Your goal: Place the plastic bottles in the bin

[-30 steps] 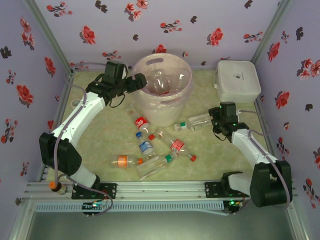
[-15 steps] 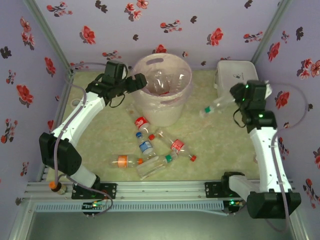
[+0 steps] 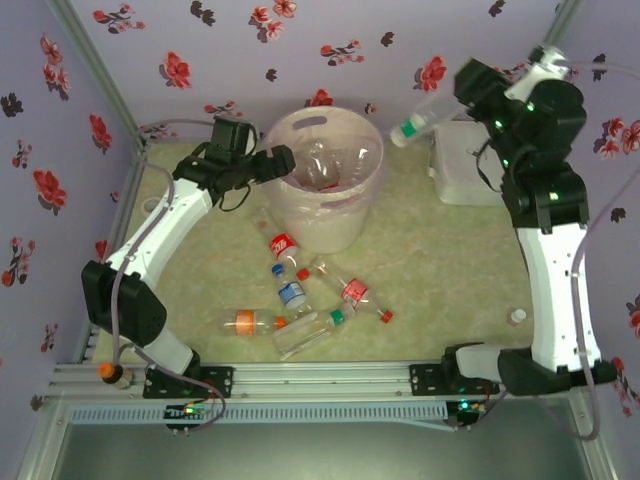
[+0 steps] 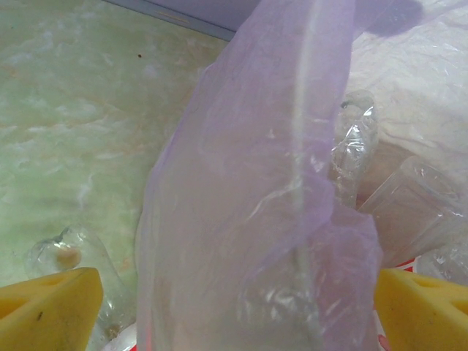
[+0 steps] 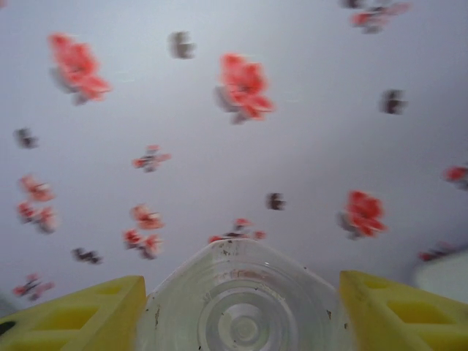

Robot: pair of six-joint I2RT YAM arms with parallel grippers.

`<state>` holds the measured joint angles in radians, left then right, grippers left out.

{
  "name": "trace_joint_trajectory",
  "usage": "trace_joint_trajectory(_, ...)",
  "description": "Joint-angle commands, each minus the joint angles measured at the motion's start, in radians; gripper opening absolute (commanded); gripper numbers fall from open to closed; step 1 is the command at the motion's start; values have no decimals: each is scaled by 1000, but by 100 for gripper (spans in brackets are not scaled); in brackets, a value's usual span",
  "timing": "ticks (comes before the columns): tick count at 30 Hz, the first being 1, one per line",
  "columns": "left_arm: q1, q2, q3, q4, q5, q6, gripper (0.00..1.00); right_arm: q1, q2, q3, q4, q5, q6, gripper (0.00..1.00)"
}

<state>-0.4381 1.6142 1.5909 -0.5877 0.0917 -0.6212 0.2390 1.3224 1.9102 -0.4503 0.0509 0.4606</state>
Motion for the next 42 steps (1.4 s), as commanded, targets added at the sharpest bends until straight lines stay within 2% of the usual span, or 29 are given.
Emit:
trace_joint_trajectory(1,-4,24,39,-30,20,35,96,144,108,108,95,-3,-184,6)
trace_joint_trajectory(4,-5,24,36,-24,20,36,96,262,213,188,84,41,-334,4)
trace_joint_trajectory(7,-7,32,50,-42,22,49,96,318,299,232,71,59,-438,2)
trace_joint_trajectory(15,-7,29,62,-50,22,61,96,330,502,265,9,106,-562,0)
trace_joint_trajectory(23,-8,32,54,-29,12,42,96,300,621,246,-127,-5,-482,0)
trace_joint_trajectory(27,-7,33,60,-29,9,41,95,296,643,215,-212,-18,-425,1)
trace_joint_trajectory(32,-7,41,55,-10,4,40,95,291,627,114,-206,-33,-352,6)
trace_joint_trajectory(37,-8,55,60,0,23,44,95,275,675,150,-299,-104,-257,15)
trace_joint_trajectory(42,-8,49,50,17,32,42,95,291,704,182,-413,-42,-248,23)
